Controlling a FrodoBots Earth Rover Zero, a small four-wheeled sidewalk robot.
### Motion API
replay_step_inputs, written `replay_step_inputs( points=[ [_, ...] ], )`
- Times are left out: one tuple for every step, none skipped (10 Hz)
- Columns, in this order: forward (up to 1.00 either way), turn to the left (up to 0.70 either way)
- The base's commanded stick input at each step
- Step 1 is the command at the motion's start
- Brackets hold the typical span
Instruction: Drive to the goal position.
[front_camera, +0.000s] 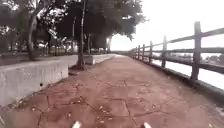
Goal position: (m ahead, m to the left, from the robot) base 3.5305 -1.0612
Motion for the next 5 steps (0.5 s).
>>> replay_step_inputs(
  points=[
    [0.50, 0.00],
    [0.50, 0.00],
    [0.50, 0.00],
    [0.50, 0.00],
    [0.50, 0.00]
  ],
)
